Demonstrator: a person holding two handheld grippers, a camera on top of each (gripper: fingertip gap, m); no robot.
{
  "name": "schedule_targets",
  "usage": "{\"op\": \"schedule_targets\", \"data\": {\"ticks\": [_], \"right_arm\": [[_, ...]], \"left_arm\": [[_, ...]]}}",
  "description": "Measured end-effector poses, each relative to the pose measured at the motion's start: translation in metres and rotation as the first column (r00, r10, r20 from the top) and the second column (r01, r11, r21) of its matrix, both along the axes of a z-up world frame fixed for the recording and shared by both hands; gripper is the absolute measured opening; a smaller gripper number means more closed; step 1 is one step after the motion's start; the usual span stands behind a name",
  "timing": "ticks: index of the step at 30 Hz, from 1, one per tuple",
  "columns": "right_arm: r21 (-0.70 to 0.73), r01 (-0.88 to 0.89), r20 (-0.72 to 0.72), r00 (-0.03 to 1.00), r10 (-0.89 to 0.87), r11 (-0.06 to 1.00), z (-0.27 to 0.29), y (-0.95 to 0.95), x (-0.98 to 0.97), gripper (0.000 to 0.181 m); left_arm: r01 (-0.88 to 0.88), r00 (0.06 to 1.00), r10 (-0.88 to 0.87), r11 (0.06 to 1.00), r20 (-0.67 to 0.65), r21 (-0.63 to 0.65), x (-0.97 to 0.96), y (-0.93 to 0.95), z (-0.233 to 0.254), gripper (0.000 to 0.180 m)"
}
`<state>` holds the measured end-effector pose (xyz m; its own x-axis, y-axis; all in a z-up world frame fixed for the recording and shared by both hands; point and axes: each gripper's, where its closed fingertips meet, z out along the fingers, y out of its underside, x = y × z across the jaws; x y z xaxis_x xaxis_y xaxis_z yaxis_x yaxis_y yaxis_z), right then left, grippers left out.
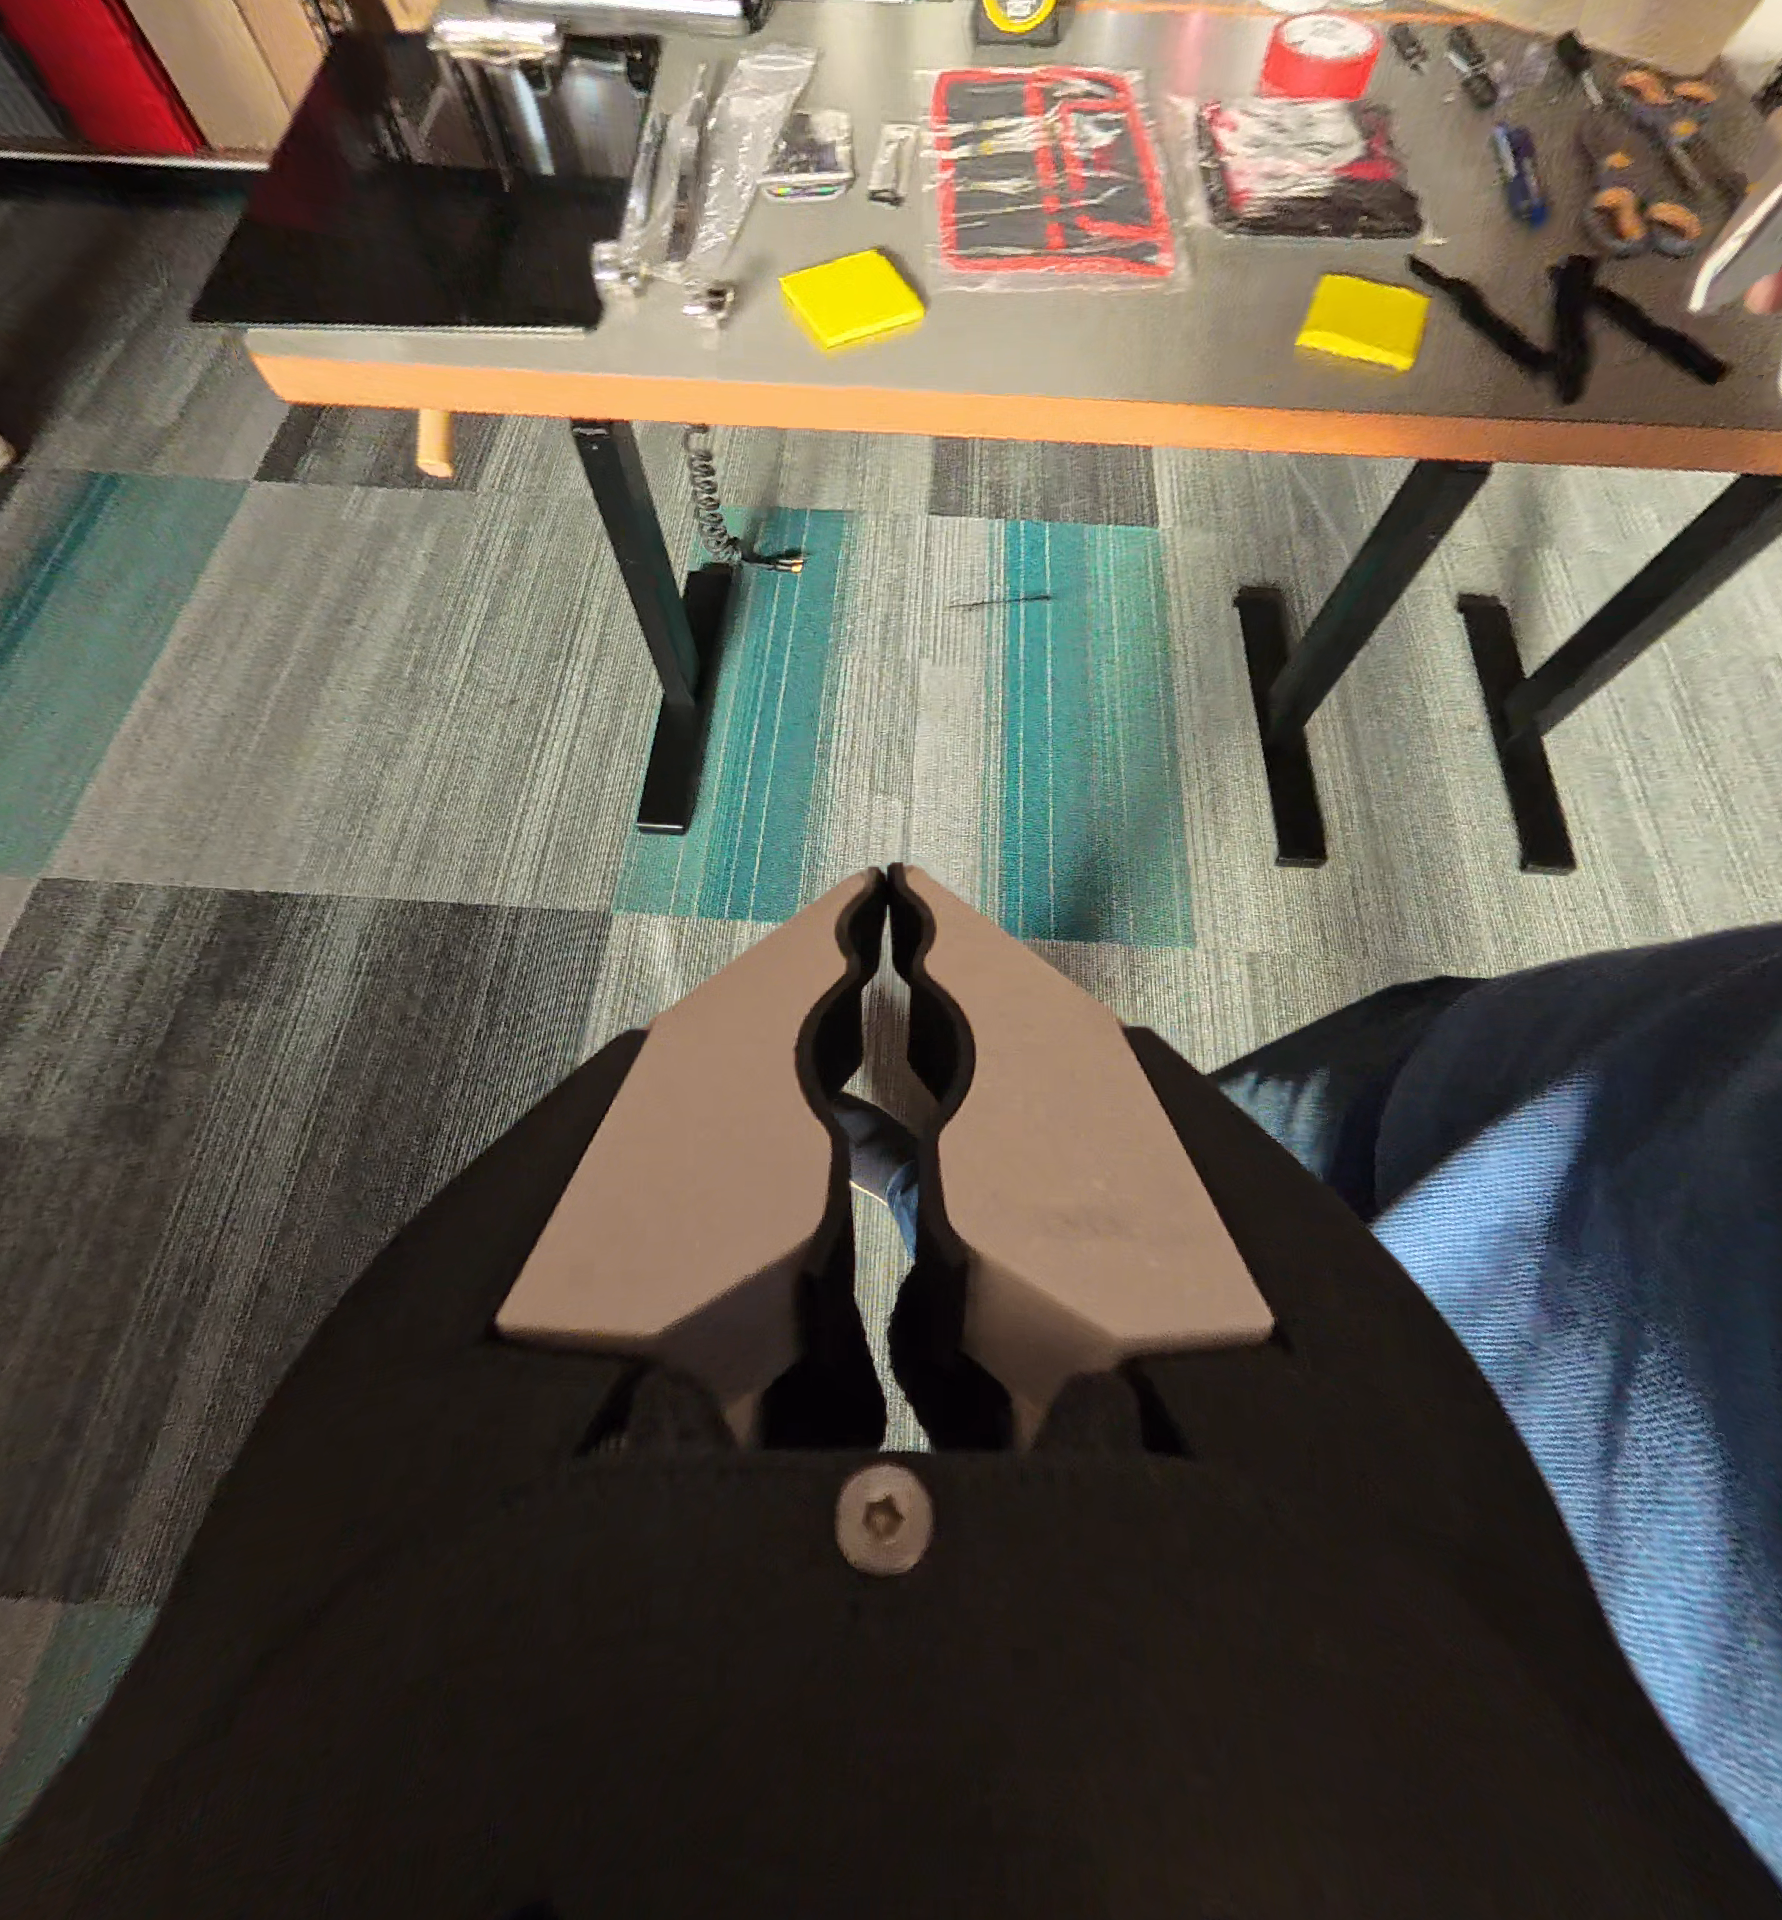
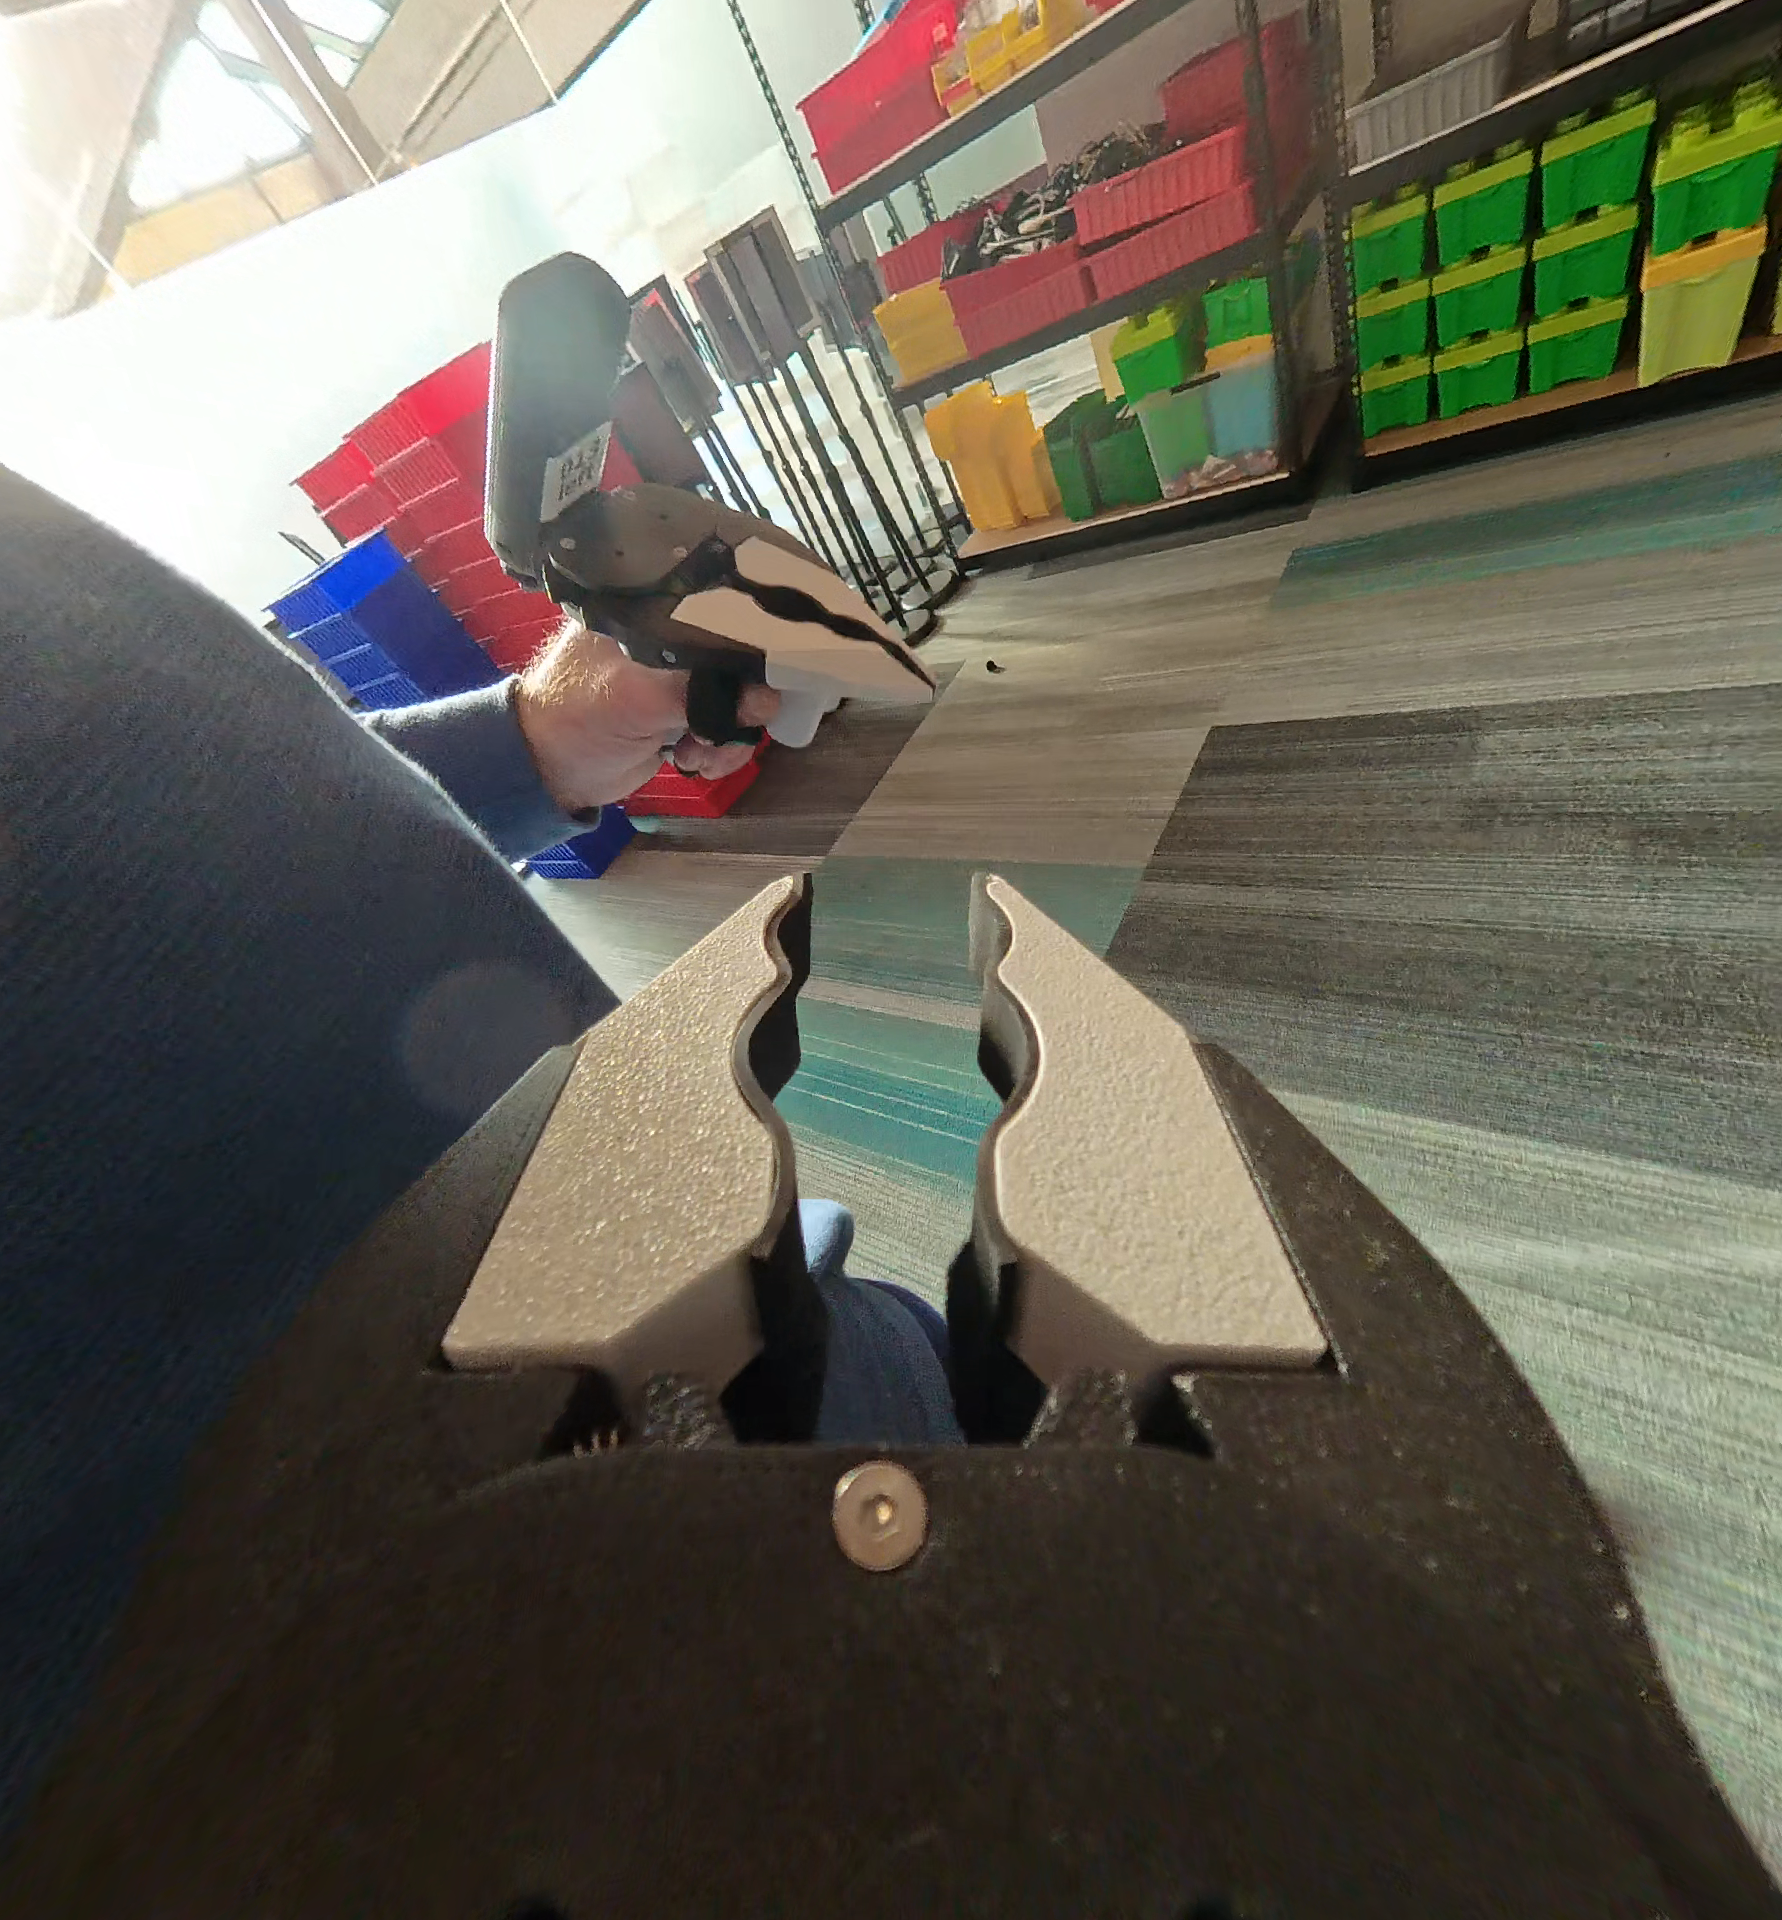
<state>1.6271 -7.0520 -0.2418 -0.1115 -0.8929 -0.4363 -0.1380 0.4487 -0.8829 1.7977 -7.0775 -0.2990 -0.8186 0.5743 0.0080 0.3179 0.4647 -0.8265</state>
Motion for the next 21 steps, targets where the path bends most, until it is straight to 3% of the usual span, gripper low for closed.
{"op": "schedule_targets", "data": {"ticks": [5,9,13,16,21], "right_arm": [[0.026,-0.148,0.103,0.984,0.144,0.989,0.01,-0.168,0.13,0.03],[-0.115,-0.267,0.089,0.957,0.277,0.957,0.056,-0.287,0.23,0.03],[-0.176,-0.296,0.138,0.937,0.322,0.939,0.087,-0.391,0.305,0.029],[-0.176,-0.253,0.135,0.951,0.278,0.951,0.073,-0.471,0.348,0.029],[-0.024,-0.076,0.132,0.988,0.079,0.997,0.038,-0.598,0.391,0.025]], "left_arm": [[-0.116,0.993,0.117,0.979,0.004,0.166,0.095,-0.096,-0.038,0.0],[-0.266,0.964,0.263,0.941,0.042,0.208,0.197,-0.166,-0.035,0.0],[-0.375,0.917,0.396,0.9,-0.054,0.221,0.275,-0.249,-0.033,0.0],[-0.343,0.924,0.373,0.906,-0.084,0.247,0.317,-0.324,-0.05,0.0],[-0.169,0.978,0.19,0.963,-0.082,0.211,0.383,-0.5,-0.059,0.0]]}}
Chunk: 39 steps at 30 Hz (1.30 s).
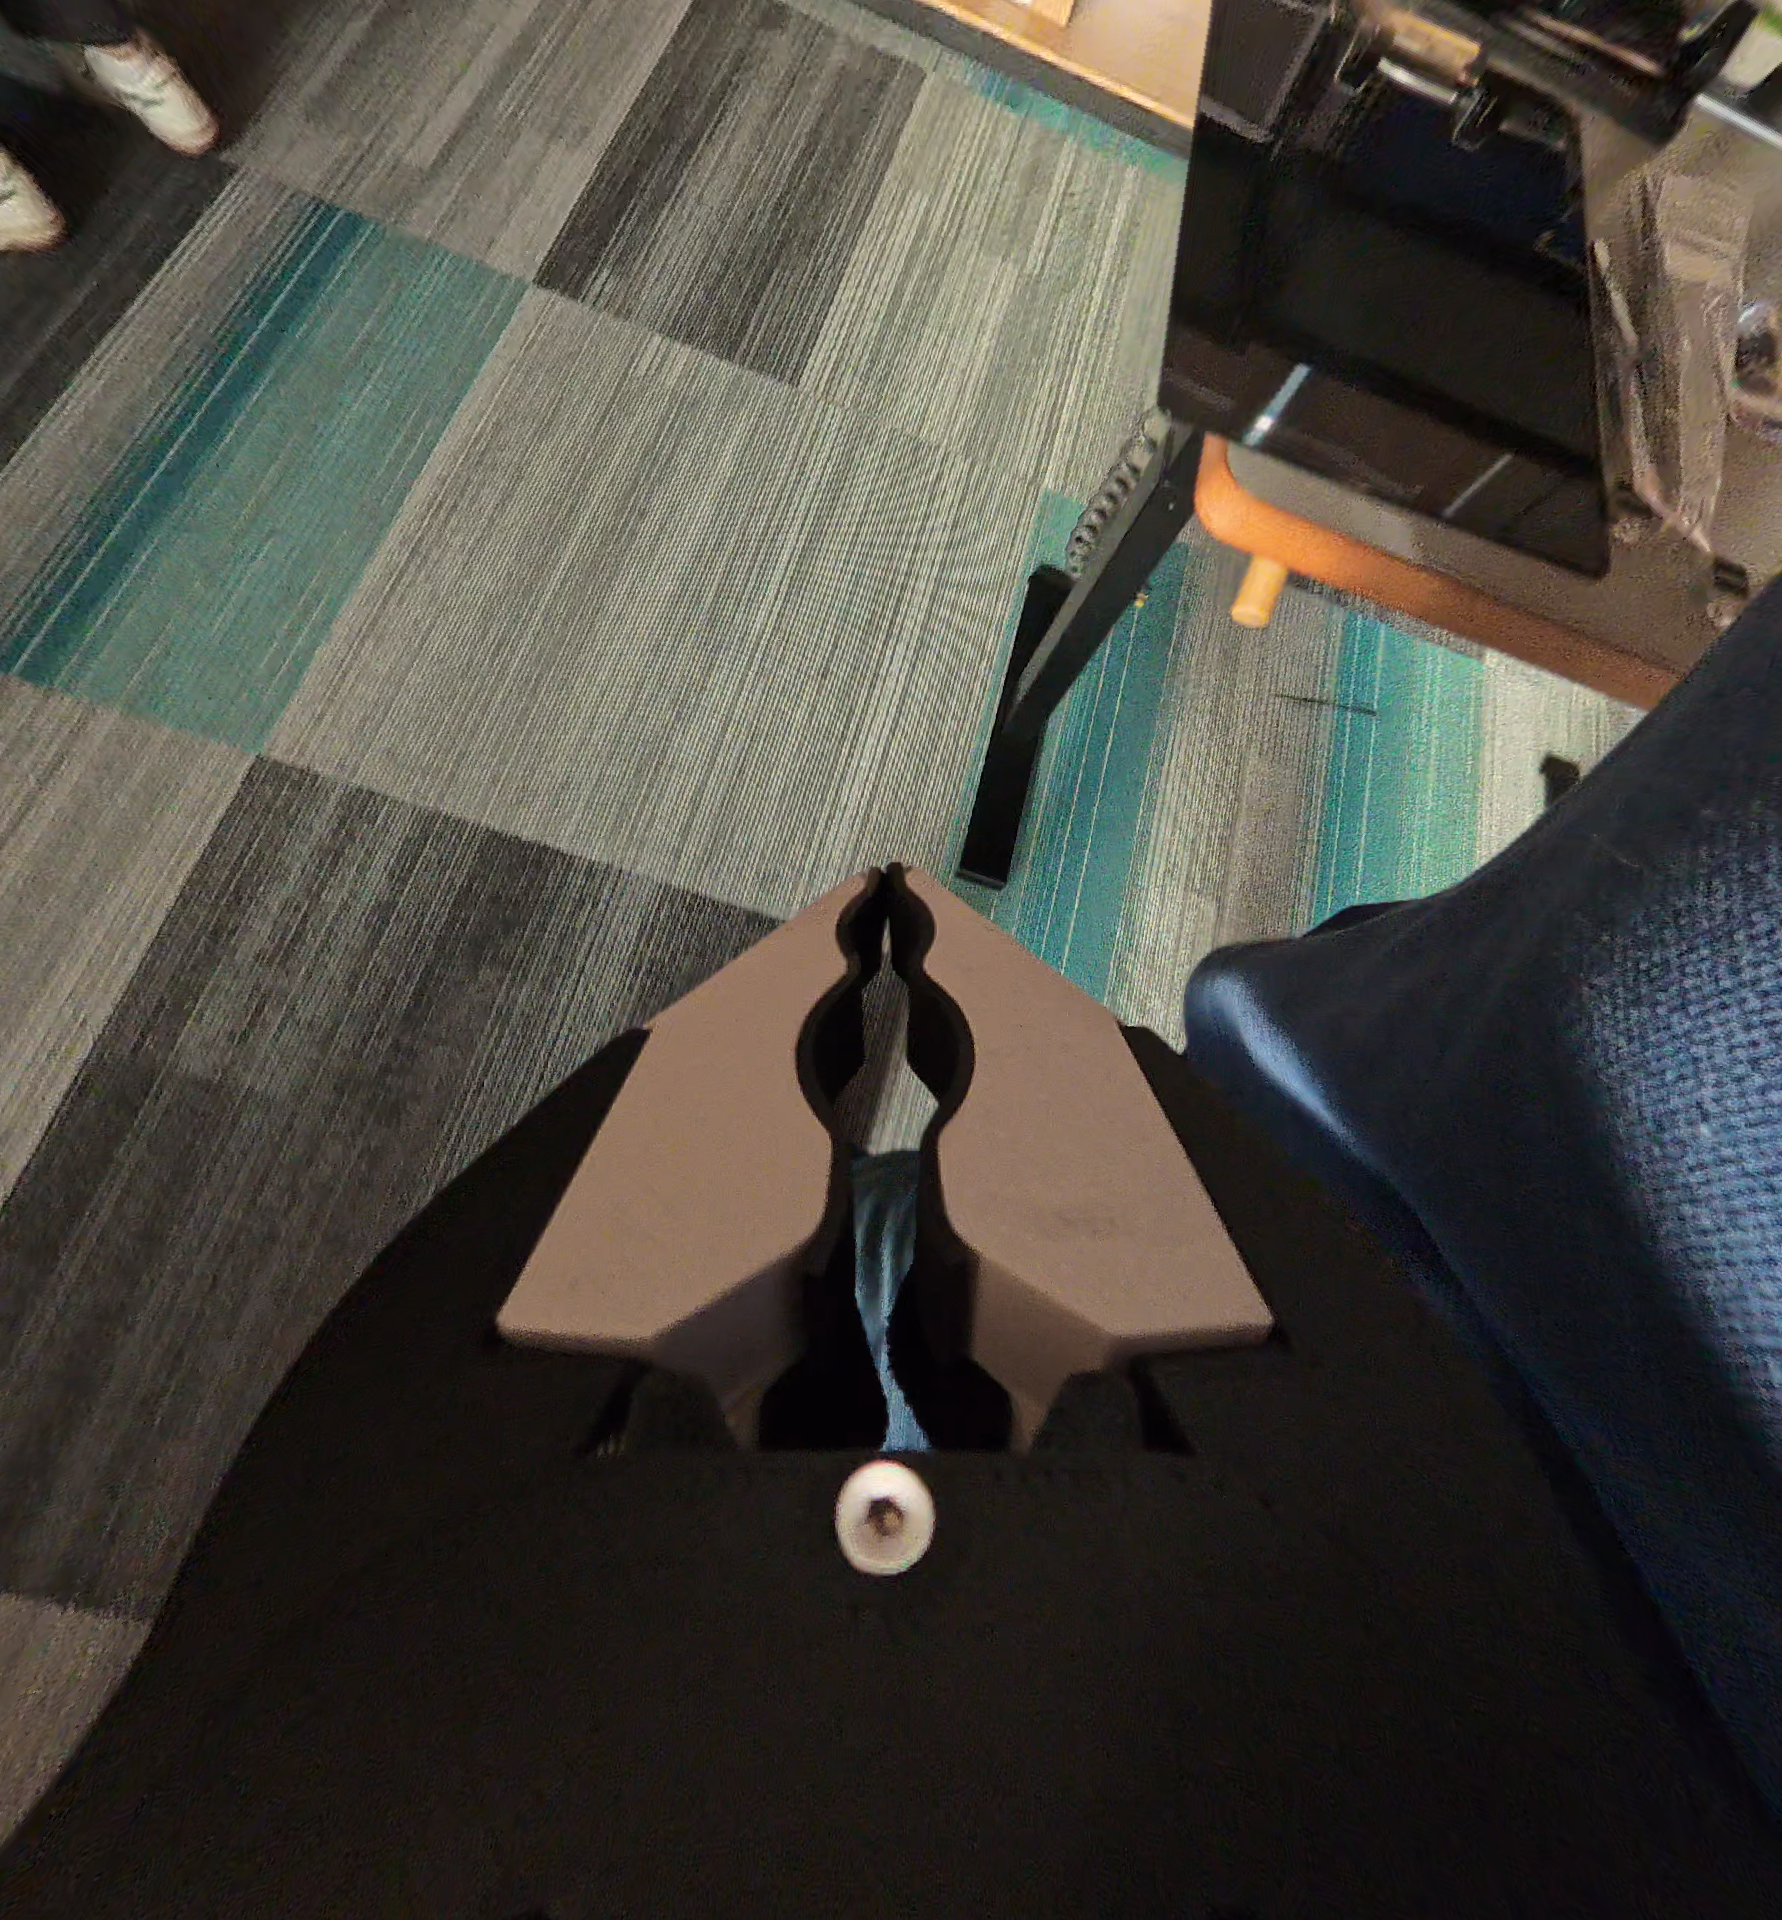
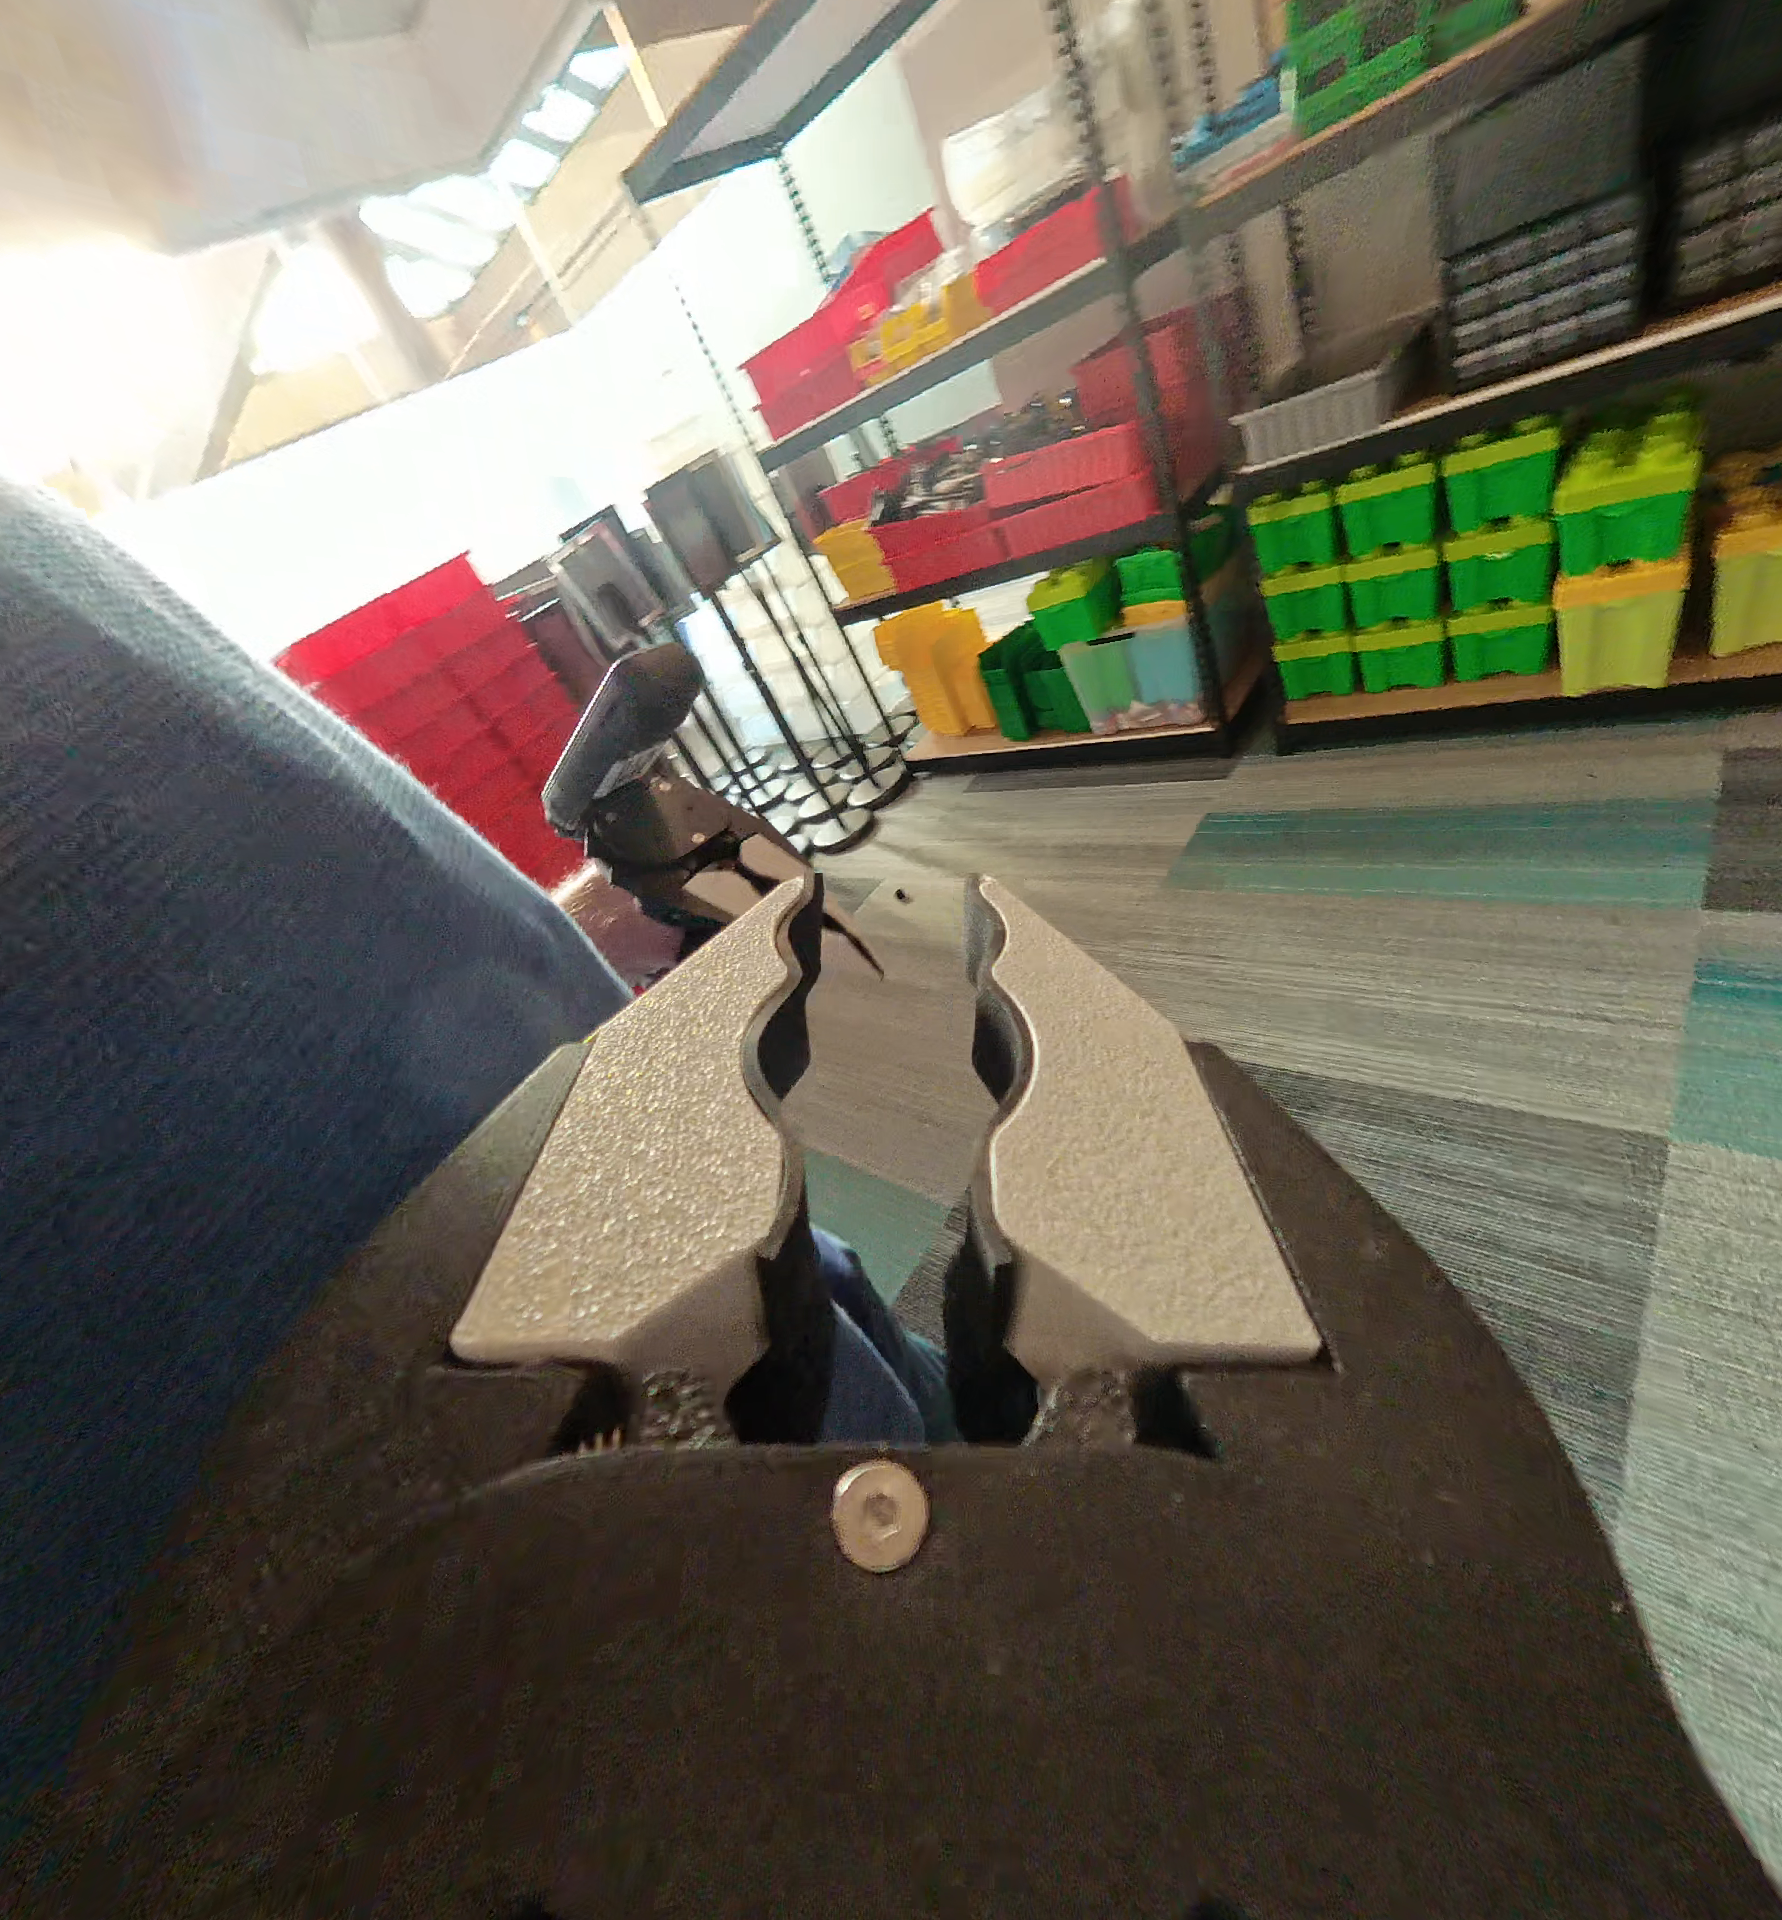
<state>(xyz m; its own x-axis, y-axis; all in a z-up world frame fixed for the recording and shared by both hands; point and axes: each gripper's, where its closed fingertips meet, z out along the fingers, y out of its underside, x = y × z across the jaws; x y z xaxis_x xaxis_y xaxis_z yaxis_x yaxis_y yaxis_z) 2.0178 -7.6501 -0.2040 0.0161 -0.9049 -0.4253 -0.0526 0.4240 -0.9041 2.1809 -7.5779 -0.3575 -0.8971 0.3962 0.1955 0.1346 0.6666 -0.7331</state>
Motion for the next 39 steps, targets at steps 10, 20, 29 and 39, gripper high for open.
{"op": "schedule_targets", "data": {"ticks": [10,20,29,39], "right_arm": [[-0.022,0.4,-0.025,0.916,-0.4,0.916,0.022,-0.236,-0.003,0.026],[-0.016,0.425,0.064,0.904,-0.423,0.905,0.01,-0.521,-0.038,0.019],[-0.227,0.355,0.037,0.934,-0.356,0.907,0.071,-0.755,-0.087,0.0],[-0.072,0.562,0.023,0.827,-0.561,0.824,0.029,-0.958,-0.149,0.001]], "left_arm": [[0.455,0.891,-0.444,0.875,0.1,-0.168,0.001,-0.374,0.1,0.0],[0.451,0.89,-0.445,0.891,0.1,-0.055,-0.042,-0.594,0.065,0.0],[0.475,0.879,-0.468,0.875,0.088,-0.095,-0.112,-0.829,0.081,0.0],[0.648,0.76,-0.649,0.757,0.018,-0.084,-0.212,-1.085,0.041,0.0]]}}
